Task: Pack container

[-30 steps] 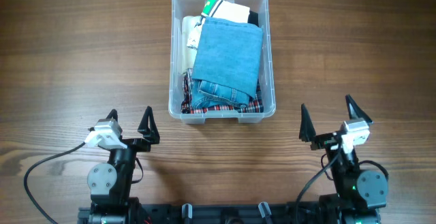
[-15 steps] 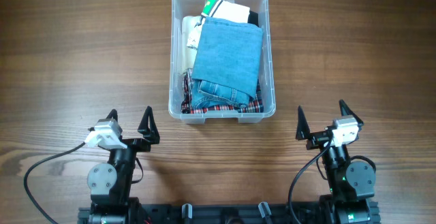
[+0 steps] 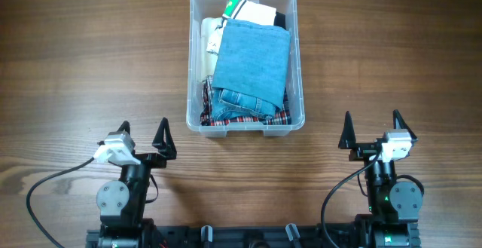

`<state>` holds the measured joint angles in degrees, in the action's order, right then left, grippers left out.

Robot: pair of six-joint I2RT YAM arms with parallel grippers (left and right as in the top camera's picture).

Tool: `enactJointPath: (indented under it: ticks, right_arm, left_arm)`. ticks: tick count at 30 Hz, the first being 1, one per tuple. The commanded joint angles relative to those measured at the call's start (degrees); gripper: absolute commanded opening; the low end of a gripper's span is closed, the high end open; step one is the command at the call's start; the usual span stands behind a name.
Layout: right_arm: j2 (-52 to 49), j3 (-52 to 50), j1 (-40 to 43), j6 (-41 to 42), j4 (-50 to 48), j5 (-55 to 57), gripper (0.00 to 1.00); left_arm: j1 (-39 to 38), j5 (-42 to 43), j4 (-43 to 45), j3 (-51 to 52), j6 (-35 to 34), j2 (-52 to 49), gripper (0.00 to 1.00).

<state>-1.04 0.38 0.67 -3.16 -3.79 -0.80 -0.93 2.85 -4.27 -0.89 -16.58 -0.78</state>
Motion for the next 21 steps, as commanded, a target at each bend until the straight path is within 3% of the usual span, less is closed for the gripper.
enactJointPath:
  ticks: [1,21]
  right_arm:
    - [0.9,-0.1,0.5,-1.2,1.3,0.9,1.0]
    - [0.8,-0.1,0.5,-1.2,3.4,0.8,1.0]
  left_arm:
    - [0.5,-0.8,0.0,0.5,1.2,0.6,1.0]
    - [0.5,-0.8,0.0,0.5,1.2,0.5,1.0]
